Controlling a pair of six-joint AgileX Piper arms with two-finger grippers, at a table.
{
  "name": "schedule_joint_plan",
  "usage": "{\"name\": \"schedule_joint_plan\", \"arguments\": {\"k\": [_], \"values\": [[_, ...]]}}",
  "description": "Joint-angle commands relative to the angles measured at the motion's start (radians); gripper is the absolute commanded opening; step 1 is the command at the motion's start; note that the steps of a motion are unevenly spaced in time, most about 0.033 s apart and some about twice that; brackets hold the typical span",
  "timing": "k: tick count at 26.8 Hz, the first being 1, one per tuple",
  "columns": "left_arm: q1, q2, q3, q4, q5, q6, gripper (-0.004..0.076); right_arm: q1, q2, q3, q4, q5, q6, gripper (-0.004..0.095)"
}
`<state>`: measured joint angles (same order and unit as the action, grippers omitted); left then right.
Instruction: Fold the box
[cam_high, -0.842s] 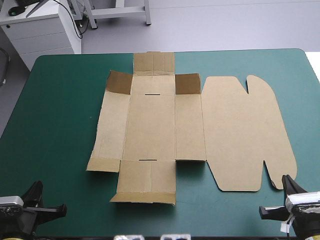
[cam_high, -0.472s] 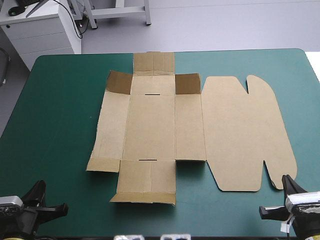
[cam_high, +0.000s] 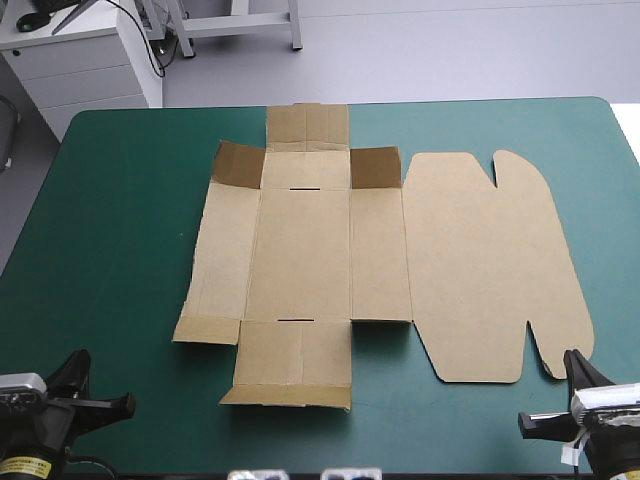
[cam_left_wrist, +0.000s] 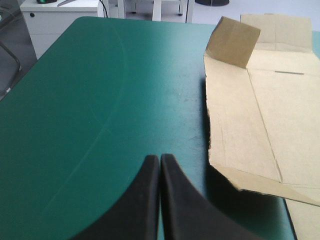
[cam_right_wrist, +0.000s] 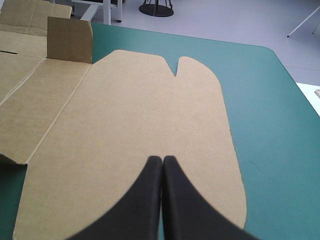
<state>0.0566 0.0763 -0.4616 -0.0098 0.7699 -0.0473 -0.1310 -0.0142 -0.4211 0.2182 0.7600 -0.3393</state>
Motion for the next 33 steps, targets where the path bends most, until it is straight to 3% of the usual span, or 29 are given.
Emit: {"name": "schedule_joint_plan", "arguments": {"k": [1, 11, 22, 27, 33], "values": [[0.001, 0.113, -0.075, -0.007, -0.072, 0.014, -0.0008, -0.008, -0.019, -0.022, 0.007, -0.068, -0.004, -0.0014], [0.001, 0.481, -0.329, -0.012, -0.020, 0.037, -0.0007, -0.008, -0.019, -0.022, 0.007, -0.068, -0.004, -0.0014], [0.022, 0.890, -0.450, -0.307, 0.055, 0.350, 0.0017, -0.008, -0.019, -0.022, 0.007, -0.068, -0.004, -0.0014], [0.154, 1.122, -0.471, -0.677, 0.168, 0.643, 0.0017, -0.008, -0.019, -0.022, 0.007, -0.068, -0.004, -0.0014], [0.214, 1.400, -0.634, -0.678, 0.319, 0.645, 0.0015, -0.008, -0.019, -0.022, 0.007, -0.068, -0.004, -0.0014]]}}
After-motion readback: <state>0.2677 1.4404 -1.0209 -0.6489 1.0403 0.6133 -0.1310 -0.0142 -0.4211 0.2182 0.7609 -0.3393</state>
